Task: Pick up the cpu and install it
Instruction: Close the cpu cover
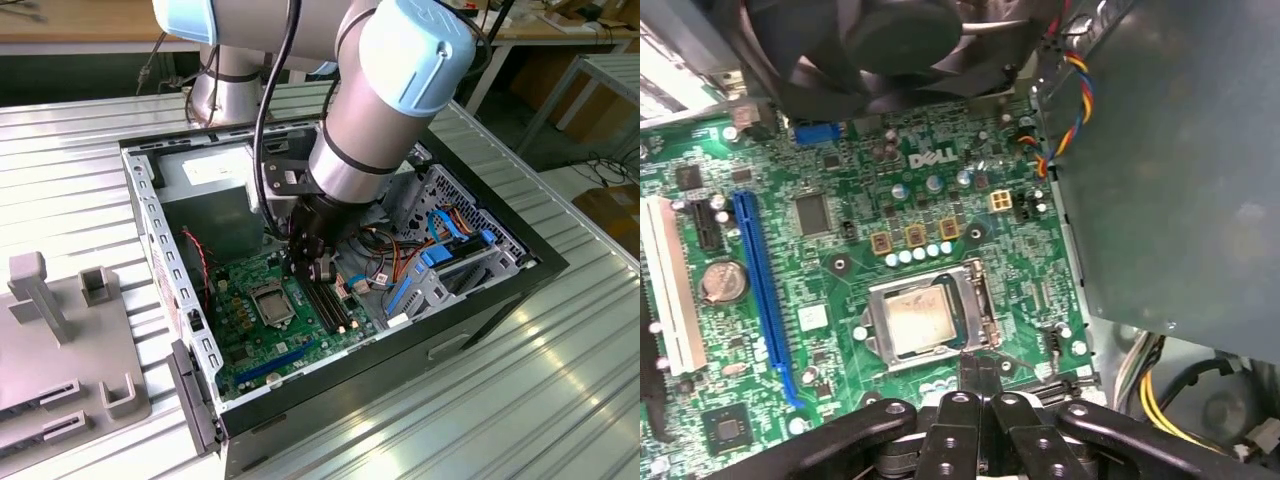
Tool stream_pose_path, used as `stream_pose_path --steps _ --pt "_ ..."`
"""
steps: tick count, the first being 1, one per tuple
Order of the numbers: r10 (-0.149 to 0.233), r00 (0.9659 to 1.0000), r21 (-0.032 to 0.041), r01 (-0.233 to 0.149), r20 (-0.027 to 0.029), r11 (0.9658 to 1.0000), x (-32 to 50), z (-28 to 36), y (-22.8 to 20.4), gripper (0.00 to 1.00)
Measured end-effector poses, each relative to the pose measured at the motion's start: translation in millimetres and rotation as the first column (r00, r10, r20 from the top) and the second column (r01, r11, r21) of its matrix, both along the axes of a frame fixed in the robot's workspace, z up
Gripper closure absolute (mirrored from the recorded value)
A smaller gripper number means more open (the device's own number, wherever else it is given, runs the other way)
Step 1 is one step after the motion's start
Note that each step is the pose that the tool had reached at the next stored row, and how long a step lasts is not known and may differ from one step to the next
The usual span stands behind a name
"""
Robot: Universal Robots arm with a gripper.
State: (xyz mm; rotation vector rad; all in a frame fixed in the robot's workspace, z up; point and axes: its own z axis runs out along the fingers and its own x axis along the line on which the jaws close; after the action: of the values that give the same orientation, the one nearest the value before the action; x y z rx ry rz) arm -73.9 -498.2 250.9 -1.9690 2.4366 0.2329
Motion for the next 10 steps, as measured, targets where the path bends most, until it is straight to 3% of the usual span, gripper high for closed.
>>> stream_pose_path --steps 7,10 --pt "0.003 1.0 -0.0038 -0.003 -0.0028 1.0 -19.0 -2.8 -0.4 0.89" --pt "0.008 1.0 -0.0079 -0.008 -0.003 0.9999 -19.2 -2.9 -0.5 0.89"
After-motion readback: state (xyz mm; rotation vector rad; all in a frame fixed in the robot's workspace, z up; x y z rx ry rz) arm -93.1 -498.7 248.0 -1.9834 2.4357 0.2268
